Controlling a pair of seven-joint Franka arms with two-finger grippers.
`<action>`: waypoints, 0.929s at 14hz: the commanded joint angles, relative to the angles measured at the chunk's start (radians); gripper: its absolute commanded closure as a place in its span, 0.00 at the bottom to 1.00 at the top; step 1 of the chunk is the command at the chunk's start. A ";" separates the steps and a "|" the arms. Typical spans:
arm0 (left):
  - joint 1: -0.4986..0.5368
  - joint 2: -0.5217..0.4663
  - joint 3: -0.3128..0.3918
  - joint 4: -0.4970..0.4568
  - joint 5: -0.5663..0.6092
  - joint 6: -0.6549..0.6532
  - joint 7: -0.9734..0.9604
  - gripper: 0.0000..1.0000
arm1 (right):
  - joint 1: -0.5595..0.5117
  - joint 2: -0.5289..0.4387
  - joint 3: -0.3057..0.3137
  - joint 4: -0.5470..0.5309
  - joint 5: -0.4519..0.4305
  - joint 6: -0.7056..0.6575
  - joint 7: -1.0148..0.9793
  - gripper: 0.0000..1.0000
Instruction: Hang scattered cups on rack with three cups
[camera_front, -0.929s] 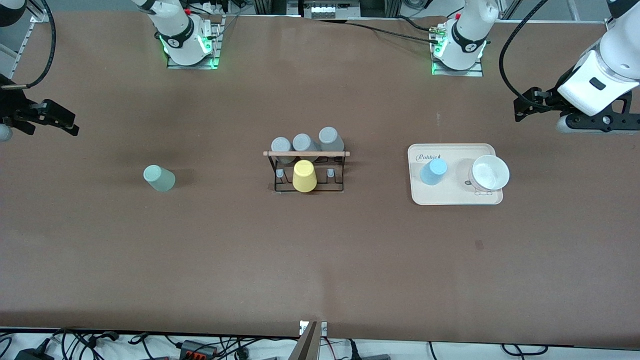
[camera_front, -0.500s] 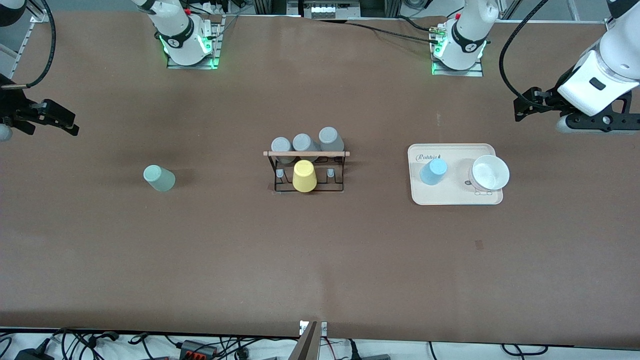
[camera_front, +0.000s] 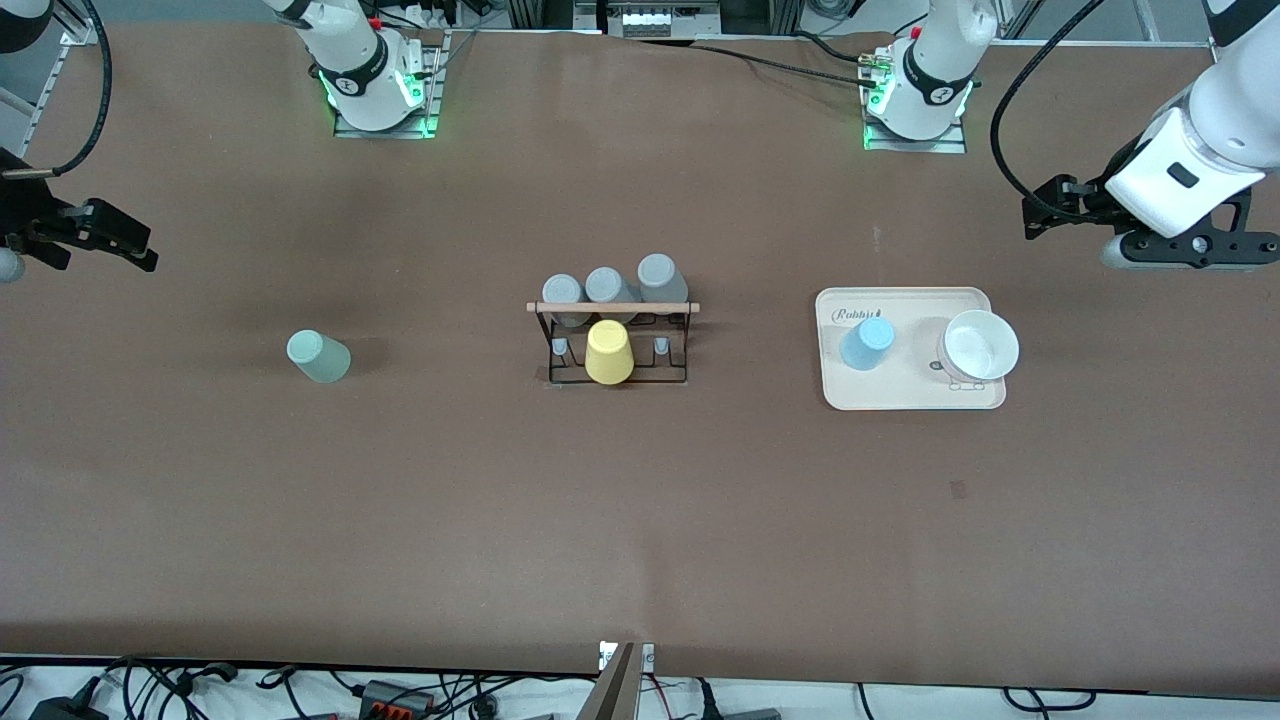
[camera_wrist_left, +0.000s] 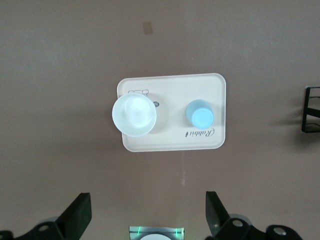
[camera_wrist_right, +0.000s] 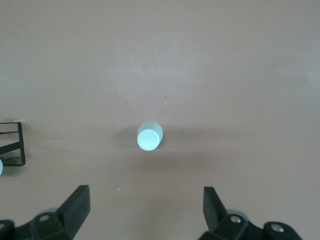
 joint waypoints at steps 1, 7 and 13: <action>0.002 0.023 0.004 0.016 -0.016 -0.023 0.003 0.00 | 0.001 -0.027 0.001 -0.030 -0.001 0.008 -0.014 0.00; -0.024 0.146 -0.009 -0.030 -0.035 -0.011 0.100 0.00 | 0.001 -0.013 0.001 -0.028 0.002 0.023 -0.010 0.00; -0.026 0.149 -0.102 -0.401 -0.052 0.569 0.029 0.00 | 0.001 -0.011 0.001 -0.028 0.004 0.029 -0.005 0.00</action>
